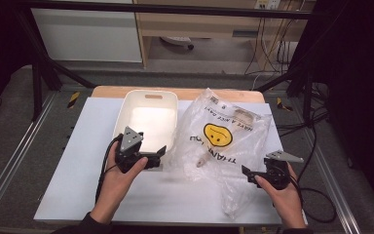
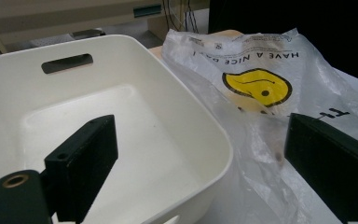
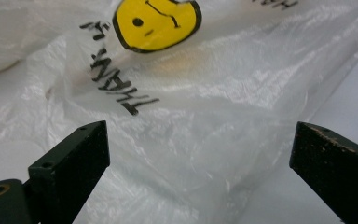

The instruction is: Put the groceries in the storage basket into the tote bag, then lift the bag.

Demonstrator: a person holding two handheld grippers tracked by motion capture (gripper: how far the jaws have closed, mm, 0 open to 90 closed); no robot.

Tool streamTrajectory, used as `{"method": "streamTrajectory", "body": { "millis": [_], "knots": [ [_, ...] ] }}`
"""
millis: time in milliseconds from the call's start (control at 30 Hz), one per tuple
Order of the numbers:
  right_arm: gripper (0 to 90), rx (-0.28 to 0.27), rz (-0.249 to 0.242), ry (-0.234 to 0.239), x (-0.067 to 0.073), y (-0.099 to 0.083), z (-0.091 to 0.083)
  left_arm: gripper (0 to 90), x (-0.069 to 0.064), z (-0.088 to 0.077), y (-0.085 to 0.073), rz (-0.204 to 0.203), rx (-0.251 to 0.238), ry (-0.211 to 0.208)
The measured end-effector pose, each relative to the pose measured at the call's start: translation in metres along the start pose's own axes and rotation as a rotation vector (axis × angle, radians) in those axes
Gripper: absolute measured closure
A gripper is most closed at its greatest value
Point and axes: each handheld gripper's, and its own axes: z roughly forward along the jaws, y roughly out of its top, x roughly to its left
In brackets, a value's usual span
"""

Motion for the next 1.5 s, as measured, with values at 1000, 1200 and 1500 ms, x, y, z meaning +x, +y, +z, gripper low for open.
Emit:
{"method": "streamTrajectory", "body": {
  "millis": [1000,1200,1500],
  "knots": [
    [45.3,0.178,-0.143,-0.016,0.018,-0.021,0.026,9.7,0.035,-0.019,-0.005,-0.094,-0.030,0.043],
    [78.1,0.168,-0.151,0.009,0.016,-0.019,0.026,10.0,0.033,-0.020,-0.004,-0.091,-0.030,0.041],
    [90.0,0.179,-0.119,0.057,0.007,-0.019,0.021,10.1,0.026,-0.021,-0.005,-0.083,-0.025,0.025]
  ]
}}
